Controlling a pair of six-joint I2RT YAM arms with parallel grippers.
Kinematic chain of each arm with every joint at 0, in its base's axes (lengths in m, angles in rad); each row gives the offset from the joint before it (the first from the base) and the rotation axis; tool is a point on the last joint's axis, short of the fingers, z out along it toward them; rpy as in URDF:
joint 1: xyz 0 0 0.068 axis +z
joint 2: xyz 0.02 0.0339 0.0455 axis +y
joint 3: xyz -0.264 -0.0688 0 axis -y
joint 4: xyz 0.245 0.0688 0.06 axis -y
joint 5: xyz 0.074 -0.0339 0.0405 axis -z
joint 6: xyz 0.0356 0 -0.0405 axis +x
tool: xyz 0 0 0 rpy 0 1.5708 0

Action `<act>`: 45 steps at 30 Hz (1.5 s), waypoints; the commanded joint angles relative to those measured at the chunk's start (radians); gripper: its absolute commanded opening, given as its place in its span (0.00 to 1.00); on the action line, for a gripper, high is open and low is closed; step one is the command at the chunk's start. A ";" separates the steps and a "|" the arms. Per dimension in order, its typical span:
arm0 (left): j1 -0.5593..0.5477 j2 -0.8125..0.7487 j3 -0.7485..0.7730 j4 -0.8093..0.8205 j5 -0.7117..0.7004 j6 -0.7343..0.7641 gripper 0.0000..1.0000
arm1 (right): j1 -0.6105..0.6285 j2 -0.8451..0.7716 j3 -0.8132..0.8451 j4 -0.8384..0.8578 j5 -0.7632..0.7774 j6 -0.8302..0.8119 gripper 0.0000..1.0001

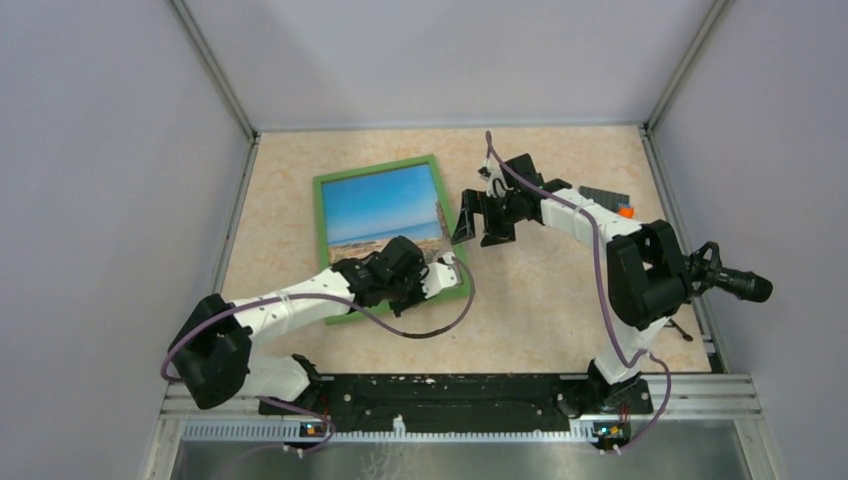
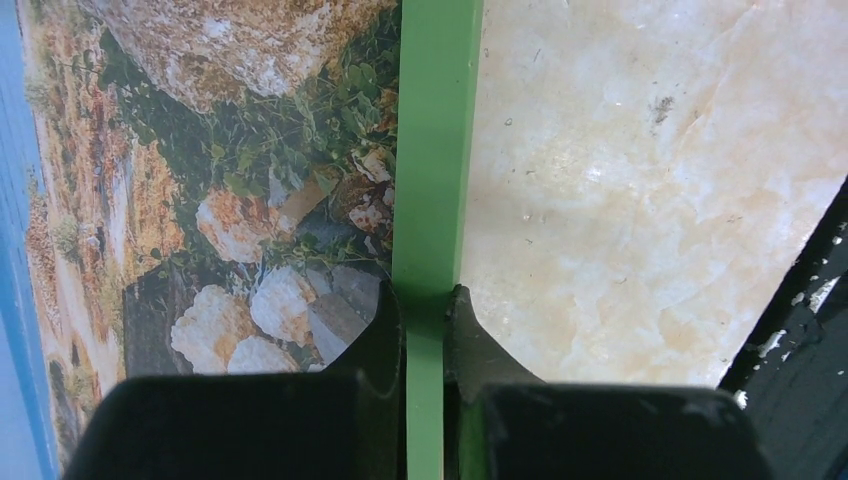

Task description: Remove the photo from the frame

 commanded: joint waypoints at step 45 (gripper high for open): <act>0.014 -0.220 -0.034 0.133 -0.005 0.025 0.00 | 0.018 0.220 -0.092 0.523 -0.452 0.566 0.55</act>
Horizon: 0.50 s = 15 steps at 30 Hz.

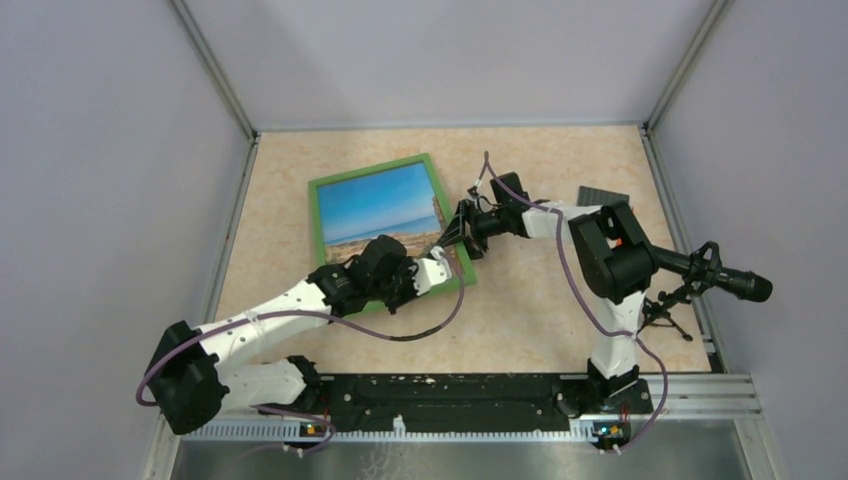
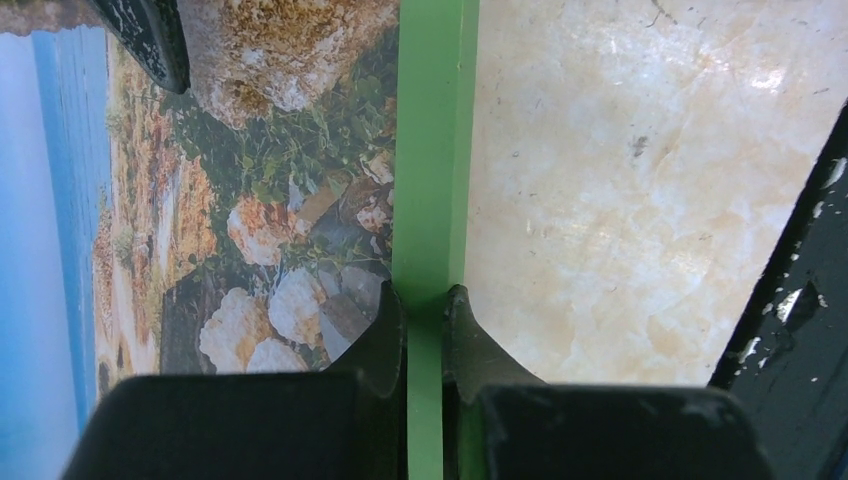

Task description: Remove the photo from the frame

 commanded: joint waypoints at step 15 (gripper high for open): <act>0.071 -0.052 0.175 -0.154 0.087 -0.007 0.74 | 0.018 -0.052 0.081 0.076 -0.062 0.076 0.22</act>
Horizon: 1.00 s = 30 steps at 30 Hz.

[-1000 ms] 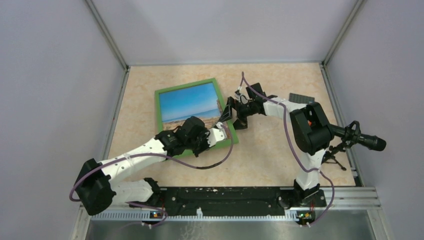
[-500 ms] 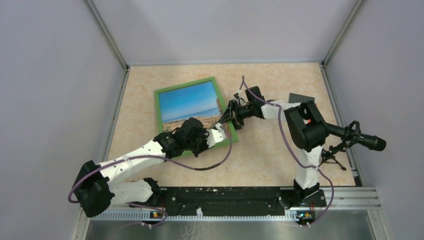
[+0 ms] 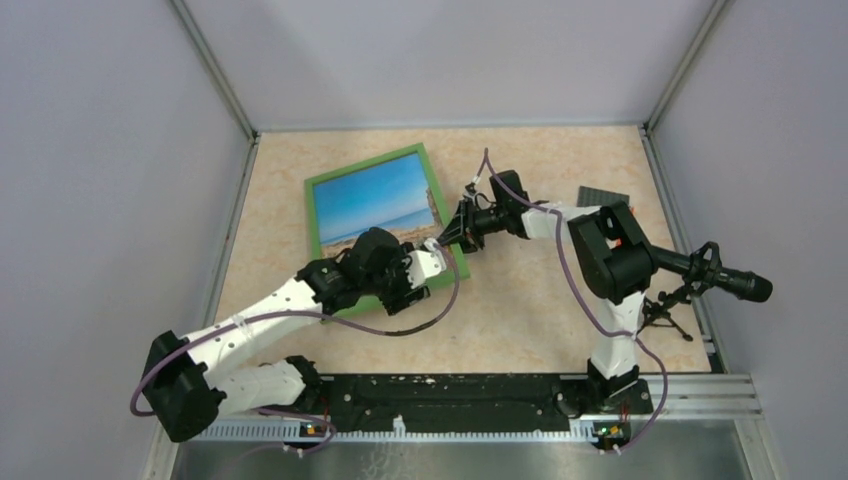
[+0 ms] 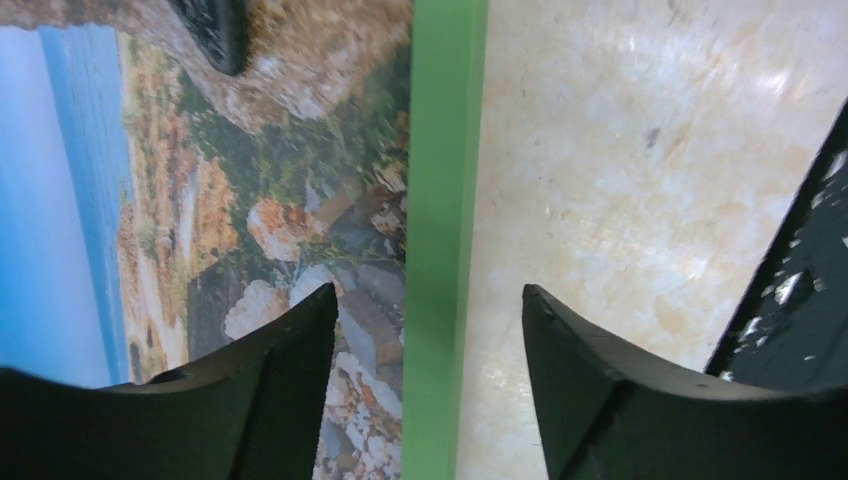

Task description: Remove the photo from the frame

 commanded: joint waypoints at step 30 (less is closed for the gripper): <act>0.888 0.254 0.803 -0.232 0.342 -0.437 0.99 | 0.036 -0.138 0.782 -0.799 0.470 -0.624 0.00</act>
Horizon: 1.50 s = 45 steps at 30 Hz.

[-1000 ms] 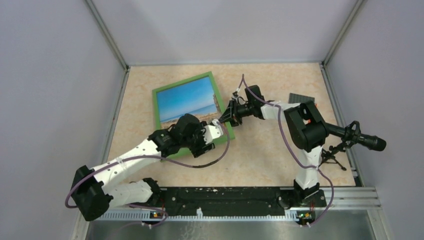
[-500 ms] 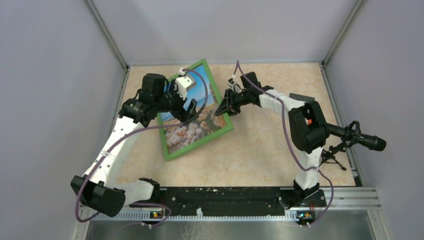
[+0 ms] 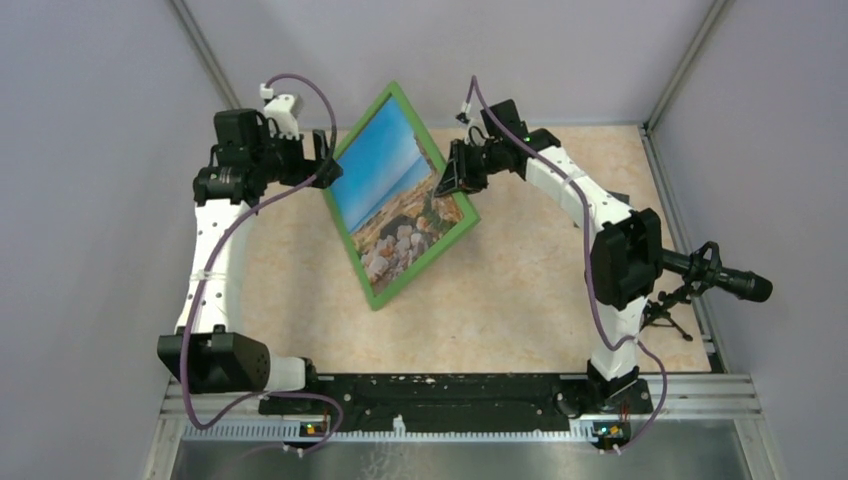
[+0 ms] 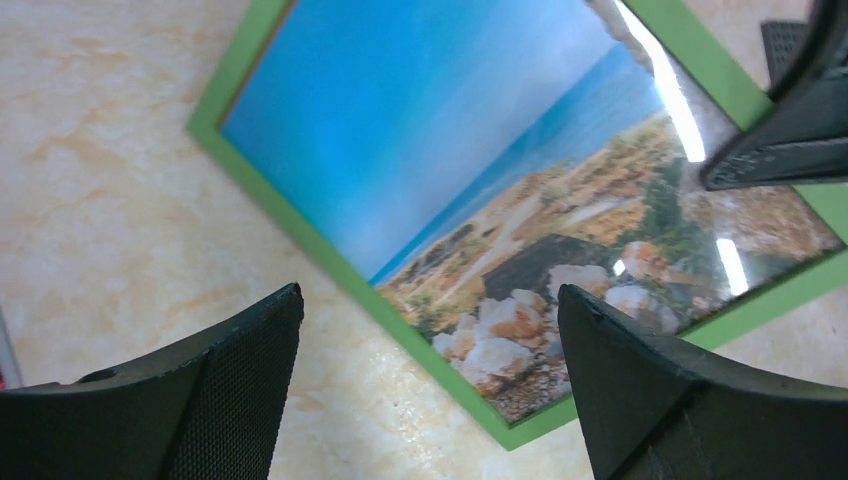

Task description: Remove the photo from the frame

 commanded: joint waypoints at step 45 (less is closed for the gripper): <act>0.411 0.019 0.080 0.056 0.085 -0.139 0.99 | 0.577 -0.385 -0.763 0.995 0.868 -1.485 0.00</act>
